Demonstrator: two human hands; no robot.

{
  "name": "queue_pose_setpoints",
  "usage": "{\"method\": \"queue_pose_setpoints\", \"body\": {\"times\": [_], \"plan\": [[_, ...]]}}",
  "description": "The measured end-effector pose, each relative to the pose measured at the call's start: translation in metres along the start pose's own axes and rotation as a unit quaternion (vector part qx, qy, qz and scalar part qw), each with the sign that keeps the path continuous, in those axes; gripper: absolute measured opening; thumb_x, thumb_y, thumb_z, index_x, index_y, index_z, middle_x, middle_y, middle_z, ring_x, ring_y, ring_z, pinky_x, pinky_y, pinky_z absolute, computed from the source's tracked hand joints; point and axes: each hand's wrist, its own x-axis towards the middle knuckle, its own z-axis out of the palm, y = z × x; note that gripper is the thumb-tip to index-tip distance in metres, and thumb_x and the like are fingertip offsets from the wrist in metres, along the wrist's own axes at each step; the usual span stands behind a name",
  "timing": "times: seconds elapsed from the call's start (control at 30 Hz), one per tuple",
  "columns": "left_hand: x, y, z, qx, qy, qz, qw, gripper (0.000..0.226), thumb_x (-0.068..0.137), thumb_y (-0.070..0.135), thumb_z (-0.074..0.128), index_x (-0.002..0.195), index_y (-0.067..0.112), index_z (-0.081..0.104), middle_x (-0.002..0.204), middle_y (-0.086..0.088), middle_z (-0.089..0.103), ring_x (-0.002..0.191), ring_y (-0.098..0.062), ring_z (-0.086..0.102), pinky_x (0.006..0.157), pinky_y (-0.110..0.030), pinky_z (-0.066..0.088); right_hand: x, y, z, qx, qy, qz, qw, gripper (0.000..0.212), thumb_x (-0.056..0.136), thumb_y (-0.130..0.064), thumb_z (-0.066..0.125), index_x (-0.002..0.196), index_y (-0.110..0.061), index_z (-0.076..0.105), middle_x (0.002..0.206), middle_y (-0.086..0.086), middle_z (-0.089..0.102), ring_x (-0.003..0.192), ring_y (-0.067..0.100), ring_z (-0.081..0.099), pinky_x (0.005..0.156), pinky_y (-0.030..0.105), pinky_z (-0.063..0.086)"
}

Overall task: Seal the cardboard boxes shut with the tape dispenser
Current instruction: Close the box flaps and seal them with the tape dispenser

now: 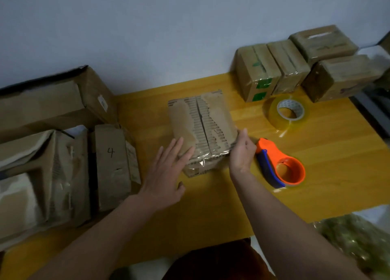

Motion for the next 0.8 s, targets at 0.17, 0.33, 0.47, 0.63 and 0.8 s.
{"method": "queue_pose_setpoints", "body": {"times": [0.17,0.33,0.47,0.63,0.8], "plan": [[-0.011,0.006,0.009,0.046,0.029,-0.015,0.998,0.102,0.080,0.023,0.065,0.152,0.026,-0.008,0.160,0.005,-0.009,0.146,-0.012,-0.015,0.116,-0.033,-0.017,0.029,-0.016,0.005,-0.086,-0.134,0.031,0.987,0.059,0.098,-0.058,0.025,0.072,-0.027,0.069,0.087,-0.001,0.068,0.089,0.019,0.059,0.084,0.032,0.040],[-0.001,-0.006,-0.009,0.095,0.110,0.064,0.987,0.099,0.063,0.034,0.087,0.147,0.021,0.037,0.144,-0.008,0.040,0.132,-0.028,0.035,0.116,-0.051,0.016,0.042,-0.050,0.003,-0.062,-0.135,0.038,0.988,0.063,0.099,-0.056,0.021,0.148,-0.018,0.032,0.155,0.003,0.029,0.143,0.017,0.022,0.117,0.037,0.015],[0.047,-0.035,-0.041,0.073,0.042,-0.114,0.990,0.128,0.056,0.062,0.081,0.151,0.042,-0.004,0.156,-0.009,-0.022,0.144,-0.037,-0.014,0.116,-0.054,-0.004,-0.009,-0.047,0.013,-0.070,-0.109,-0.064,0.989,0.059,0.103,-0.044,0.024,0.153,-0.015,0.011,0.161,0.000,0.007,0.147,0.010,0.004,0.116,0.024,0.003],[0.068,-0.042,-0.029,0.036,-0.094,-0.195,0.976,0.136,0.057,0.068,0.077,0.143,0.045,-0.026,0.154,-0.009,-0.029,0.143,-0.040,-0.012,0.115,-0.055,0.015,-0.036,-0.026,0.044,-0.161,-0.066,-0.099,0.980,0.062,0.104,-0.032,0.030,0.152,-0.010,-0.003,0.160,0.001,-0.010,0.146,0.012,-0.014,0.117,0.025,-0.007],[0.070,-0.036,-0.029,0.049,-0.092,-0.243,0.965,0.132,0.061,0.075,0.069,0.143,0.041,-0.029,0.155,-0.016,-0.020,0.142,-0.044,-0.002,0.114,-0.054,0.016,-0.016,-0.026,0.054,-0.116,-0.085,-0.133,0.981,0.060,0.103,-0.020,0.035,0.152,-0.009,0.002,0.161,0.005,0.000,0.148,0.014,-0.002,0.118,0.023,-0.001]]}}
